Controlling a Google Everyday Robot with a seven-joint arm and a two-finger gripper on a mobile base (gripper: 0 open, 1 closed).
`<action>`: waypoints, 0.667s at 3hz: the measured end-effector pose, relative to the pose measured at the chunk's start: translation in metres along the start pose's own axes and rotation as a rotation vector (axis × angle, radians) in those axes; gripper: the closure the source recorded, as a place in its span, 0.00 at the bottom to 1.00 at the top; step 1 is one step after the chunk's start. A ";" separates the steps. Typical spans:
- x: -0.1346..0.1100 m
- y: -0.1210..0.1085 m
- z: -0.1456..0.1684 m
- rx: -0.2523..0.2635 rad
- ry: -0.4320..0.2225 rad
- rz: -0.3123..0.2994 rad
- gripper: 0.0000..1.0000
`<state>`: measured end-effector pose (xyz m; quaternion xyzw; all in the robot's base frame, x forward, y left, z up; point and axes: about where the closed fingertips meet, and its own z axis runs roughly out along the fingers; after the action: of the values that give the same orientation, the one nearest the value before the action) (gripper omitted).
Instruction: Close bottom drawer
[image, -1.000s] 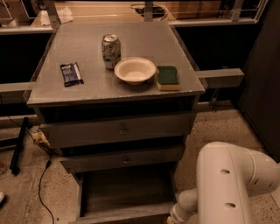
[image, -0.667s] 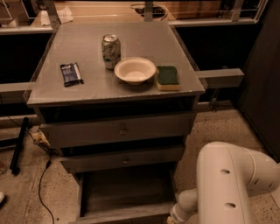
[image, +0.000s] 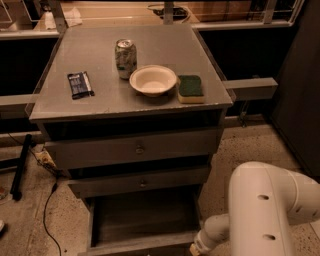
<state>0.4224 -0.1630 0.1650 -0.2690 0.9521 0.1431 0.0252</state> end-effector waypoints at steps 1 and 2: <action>0.001 0.002 -0.001 0.002 -0.007 0.000 1.00; -0.001 0.002 -0.002 0.002 -0.010 0.000 1.00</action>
Offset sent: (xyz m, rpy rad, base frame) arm 0.1285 0.0329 0.0689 0.0694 -0.2470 -0.0629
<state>0.4224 -0.1617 0.1676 -0.2684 0.9521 0.1433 0.0303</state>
